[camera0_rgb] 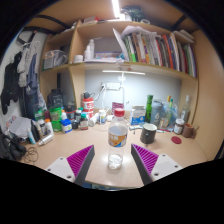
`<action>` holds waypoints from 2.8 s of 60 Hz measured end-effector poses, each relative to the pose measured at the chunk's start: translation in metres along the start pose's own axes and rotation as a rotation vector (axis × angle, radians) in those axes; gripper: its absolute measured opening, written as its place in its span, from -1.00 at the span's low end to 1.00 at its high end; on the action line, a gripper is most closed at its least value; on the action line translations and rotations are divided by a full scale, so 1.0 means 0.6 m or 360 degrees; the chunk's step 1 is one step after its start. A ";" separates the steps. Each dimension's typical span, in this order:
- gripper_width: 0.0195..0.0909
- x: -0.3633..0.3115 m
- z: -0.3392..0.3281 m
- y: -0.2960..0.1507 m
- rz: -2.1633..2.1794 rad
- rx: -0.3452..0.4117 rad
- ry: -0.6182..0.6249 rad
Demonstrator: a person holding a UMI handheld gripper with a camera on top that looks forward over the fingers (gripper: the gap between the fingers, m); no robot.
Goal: Pour water
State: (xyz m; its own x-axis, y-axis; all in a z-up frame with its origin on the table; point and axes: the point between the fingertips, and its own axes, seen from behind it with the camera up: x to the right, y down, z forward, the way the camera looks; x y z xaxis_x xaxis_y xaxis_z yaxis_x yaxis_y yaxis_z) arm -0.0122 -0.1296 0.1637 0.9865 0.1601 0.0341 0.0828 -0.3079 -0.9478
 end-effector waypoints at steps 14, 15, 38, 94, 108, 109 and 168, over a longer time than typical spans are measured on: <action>0.76 0.024 0.218 0.071 0.0031 0.0067 -0.0100; 0.76 0.023 0.228 0.073 0.0035 0.0073 -0.0104; -0.30 0.054 0.345 0.071 0.0098 0.0139 -0.0086; -0.39 0.138 0.487 -0.221 0.3662 -0.0296 -0.0845; -0.40 0.162 0.491 -0.246 0.3857 -0.0240 -0.0892; -0.40 0.163 0.491 -0.246 0.3862 -0.0239 -0.0891; -0.38 0.789 0.478 -0.073 0.0097 0.0207 0.0363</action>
State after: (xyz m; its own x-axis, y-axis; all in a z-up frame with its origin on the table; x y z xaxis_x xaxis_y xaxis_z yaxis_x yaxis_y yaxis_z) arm 0.4110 0.2284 0.1305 0.9967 -0.0748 0.0325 0.0181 -0.1851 -0.9826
